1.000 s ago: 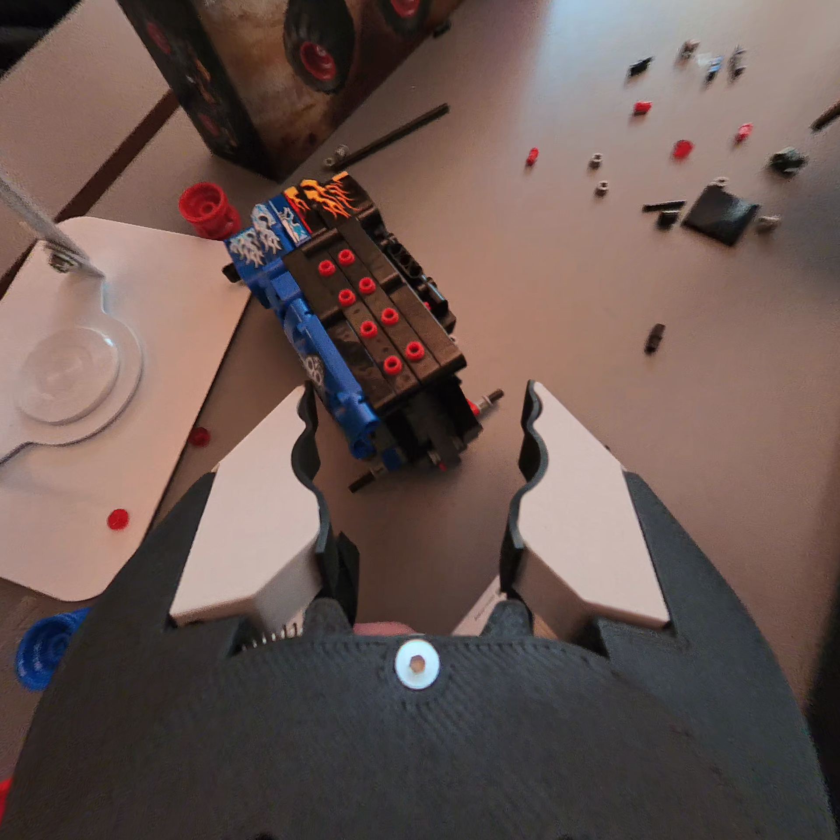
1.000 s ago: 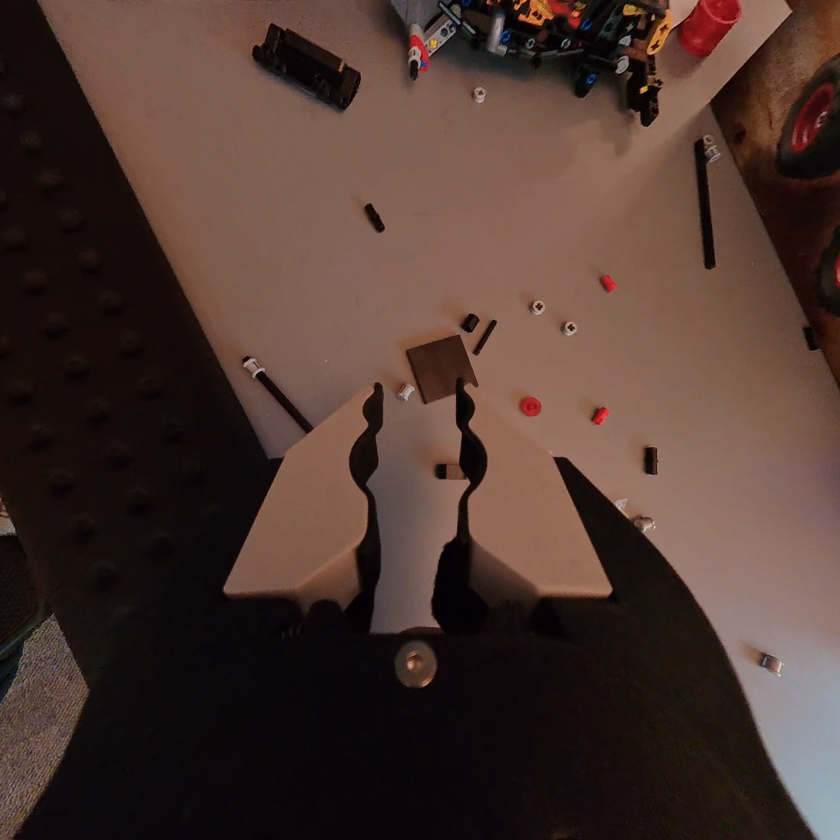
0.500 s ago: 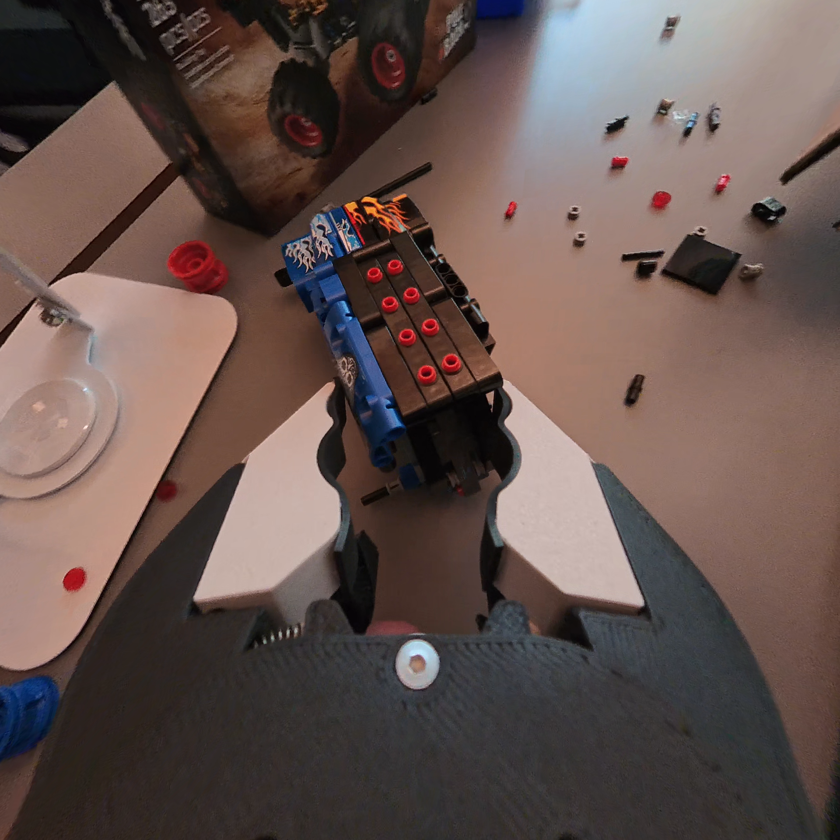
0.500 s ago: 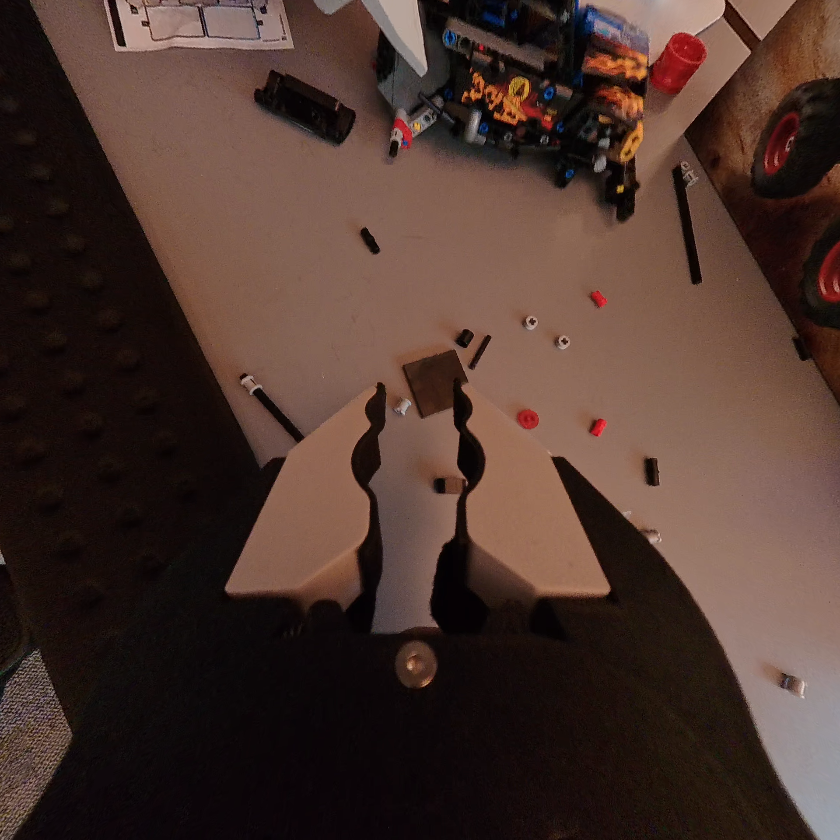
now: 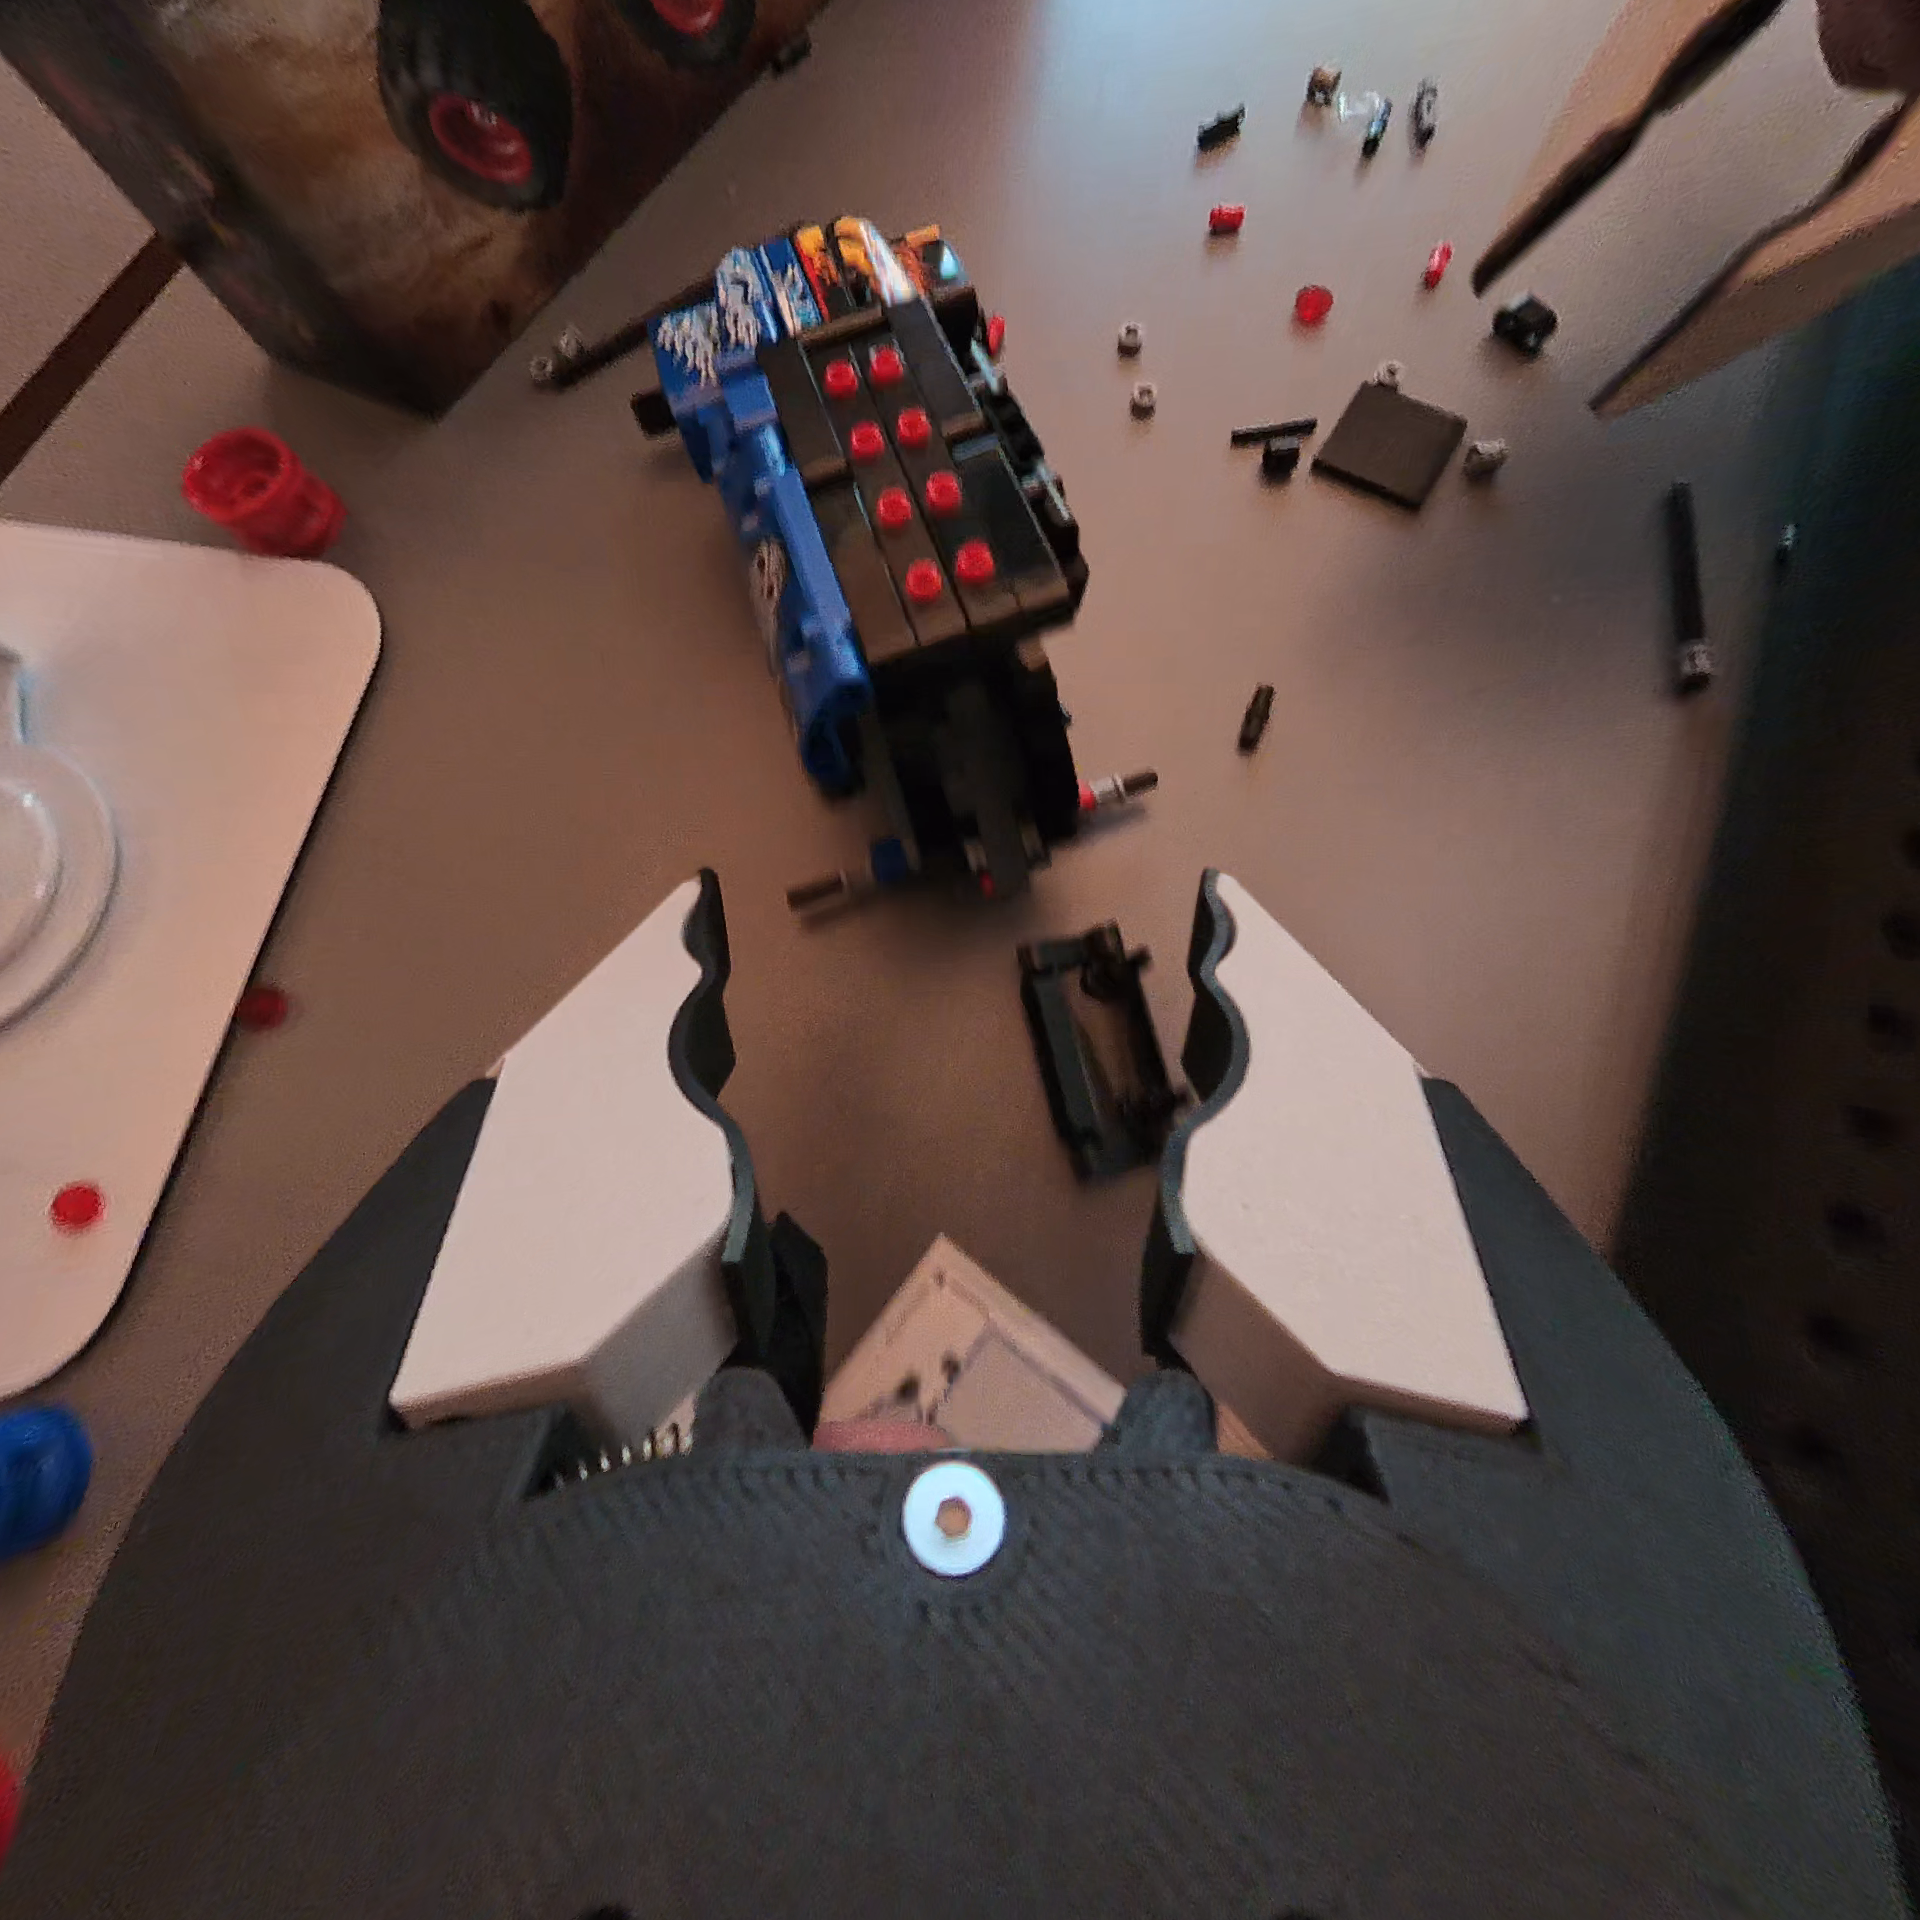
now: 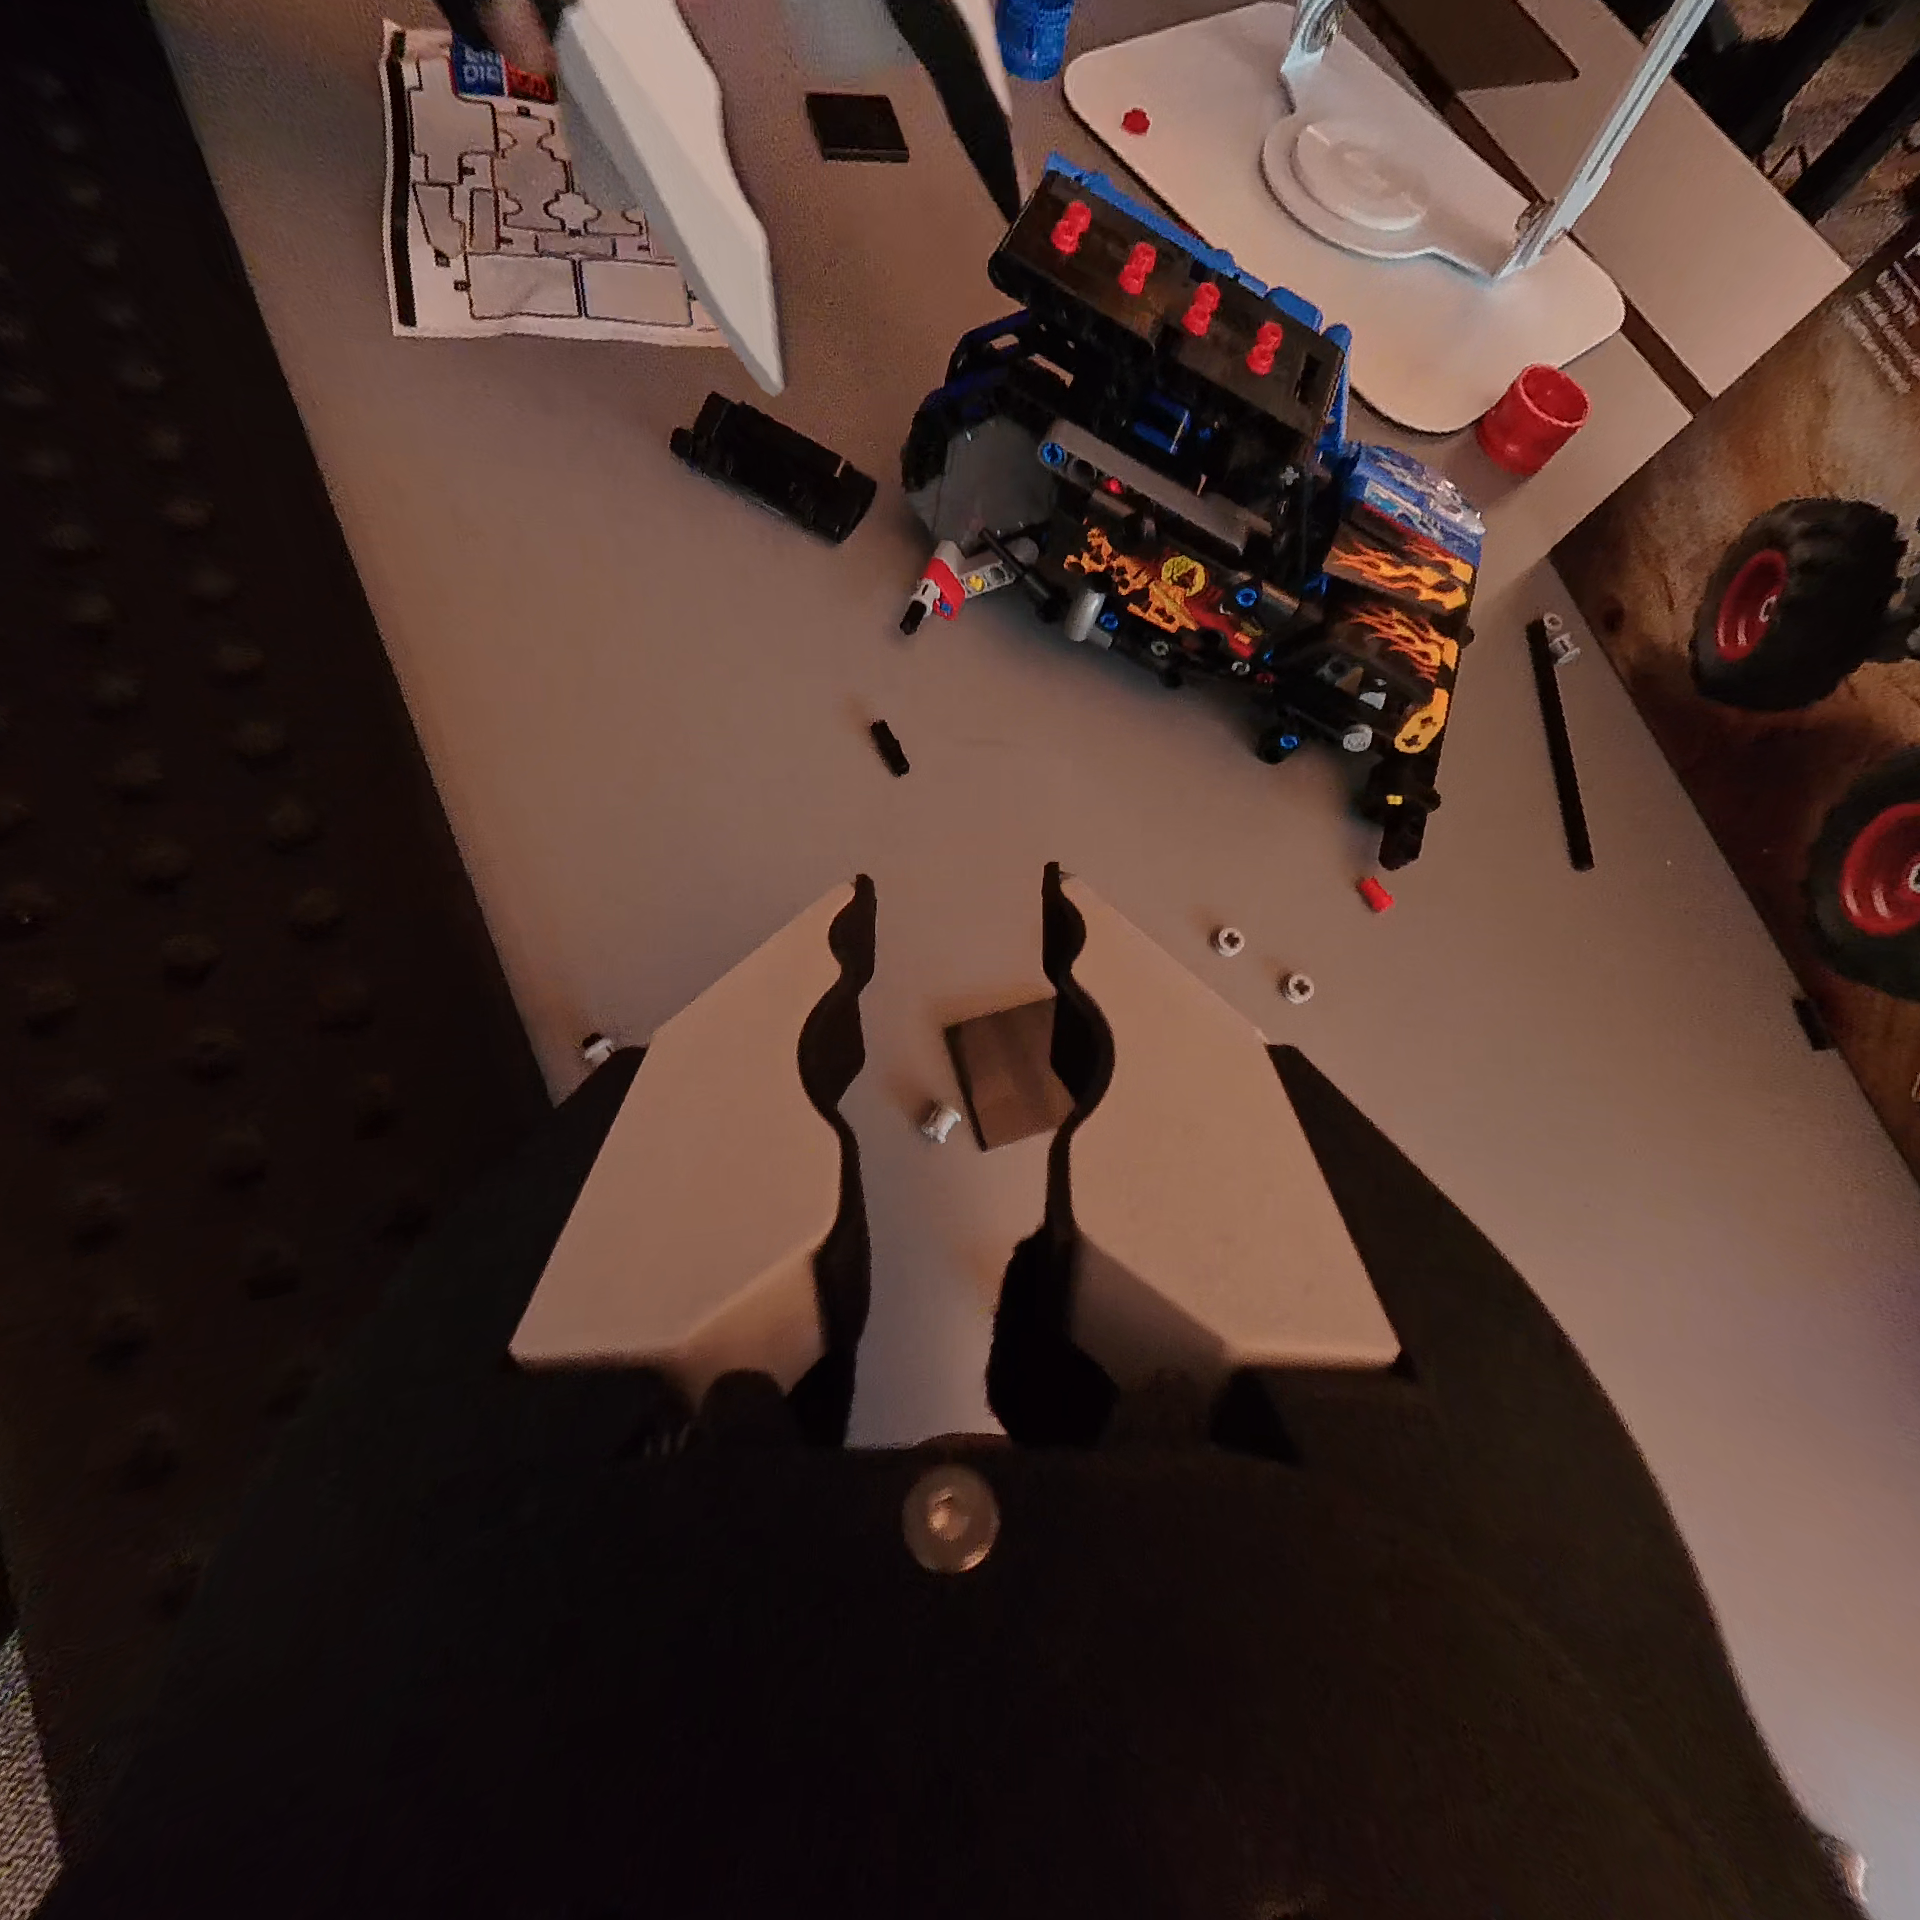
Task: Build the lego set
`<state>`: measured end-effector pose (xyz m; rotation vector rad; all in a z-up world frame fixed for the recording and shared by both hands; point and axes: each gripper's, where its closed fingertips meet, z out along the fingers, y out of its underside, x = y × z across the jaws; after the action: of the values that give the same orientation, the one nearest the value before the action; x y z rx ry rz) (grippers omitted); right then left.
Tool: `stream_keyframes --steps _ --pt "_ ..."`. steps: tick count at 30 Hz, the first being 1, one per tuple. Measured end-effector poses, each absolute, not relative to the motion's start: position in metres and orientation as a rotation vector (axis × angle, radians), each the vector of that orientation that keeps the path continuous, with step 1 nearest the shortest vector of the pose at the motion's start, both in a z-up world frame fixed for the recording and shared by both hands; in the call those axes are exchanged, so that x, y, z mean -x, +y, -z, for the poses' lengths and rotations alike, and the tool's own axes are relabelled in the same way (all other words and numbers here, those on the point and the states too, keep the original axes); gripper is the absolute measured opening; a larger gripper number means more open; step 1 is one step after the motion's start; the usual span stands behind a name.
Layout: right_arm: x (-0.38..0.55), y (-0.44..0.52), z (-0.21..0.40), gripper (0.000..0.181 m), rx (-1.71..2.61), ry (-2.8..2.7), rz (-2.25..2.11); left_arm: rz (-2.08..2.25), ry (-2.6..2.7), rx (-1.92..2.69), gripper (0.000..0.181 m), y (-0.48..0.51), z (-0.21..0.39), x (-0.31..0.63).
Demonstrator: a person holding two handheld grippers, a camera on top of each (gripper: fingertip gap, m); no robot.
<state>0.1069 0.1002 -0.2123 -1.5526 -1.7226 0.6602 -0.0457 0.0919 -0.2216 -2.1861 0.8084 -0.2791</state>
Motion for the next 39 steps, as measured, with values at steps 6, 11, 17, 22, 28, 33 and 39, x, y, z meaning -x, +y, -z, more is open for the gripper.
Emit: stream_keyframes --steps 6,11,17,22,28,33,39 --pt "-0.095 0.096 0.212 0.030 1.518 -1.728 -0.675 -0.195 0.738 2.346 0.070 0.055 0.219 0.181" --pt "-0.087 0.092 0.212 0.029 1.504 -1.727 -0.694 -0.285 0.545 2.528 0.054 0.041 0.241 0.302" --pt "-0.083 0.087 0.209 0.029 1.496 -1.744 -0.684 -0.220 0.498 2.566 0.030 0.053 0.266 0.327" --pt "-0.085 0.088 0.206 0.028 1.497 -1.741 -0.687 -0.259 0.536 2.552 0.007 0.054 0.268 0.321" --pt "-0.073 0.078 0.190 0.028 1.454 -1.713 -0.736 -0.340 0.609 2.454 0.007 0.049 0.248 0.297" --pt "-0.050 0.058 0.173 0.028 1.429 -1.642 -0.835 -0.261 0.757 2.264 0.006 0.041 0.207 0.213" --pt "-0.042 0.045 0.176 0.028 1.443 -1.643 -0.831 -0.055 1.071 2.141 0.006 0.018 0.213 0.077"
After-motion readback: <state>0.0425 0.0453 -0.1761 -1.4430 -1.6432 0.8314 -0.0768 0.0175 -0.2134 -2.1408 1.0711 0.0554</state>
